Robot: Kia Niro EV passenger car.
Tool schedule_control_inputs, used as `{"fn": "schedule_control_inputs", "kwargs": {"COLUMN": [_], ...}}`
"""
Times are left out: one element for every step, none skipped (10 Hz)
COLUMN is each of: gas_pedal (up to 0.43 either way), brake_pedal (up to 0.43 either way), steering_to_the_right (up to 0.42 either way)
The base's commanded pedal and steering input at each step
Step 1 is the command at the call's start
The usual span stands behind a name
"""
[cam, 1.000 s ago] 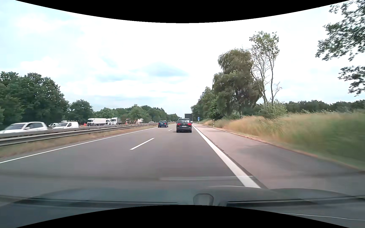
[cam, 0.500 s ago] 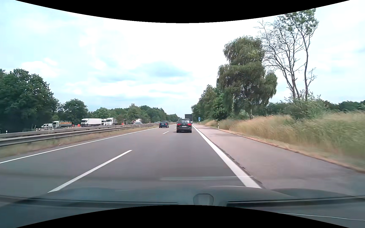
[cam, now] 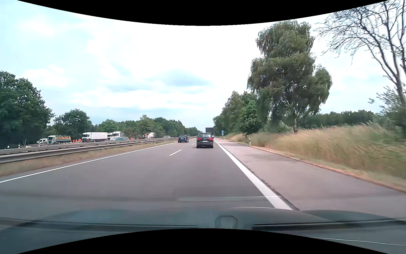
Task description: Follow the waypoints while adhering to traffic rules and regulations
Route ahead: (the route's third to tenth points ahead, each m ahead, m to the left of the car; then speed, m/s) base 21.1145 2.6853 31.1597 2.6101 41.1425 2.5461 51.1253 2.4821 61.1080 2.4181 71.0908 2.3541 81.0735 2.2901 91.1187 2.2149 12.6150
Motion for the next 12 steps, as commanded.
{"fn": "schedule_control_inputs", "kwargs": {"gas_pedal": [0.169,0.169,0.177,0.177,0.177,0.177,0.177,0.177,0.177,0.177,0.177,0.177], "brake_pedal": [0.000,0.000,0.000,0.000,0.000,0.000,0.000,0.000,0.000,0.000,0.000,0.000], "steering_to_the_right": [-0.003,-0.003,-0.003,-0.003,-0.003,-0.003,-0.003,-0.002,-0.002,-0.002,-0.002,-0.002]}}
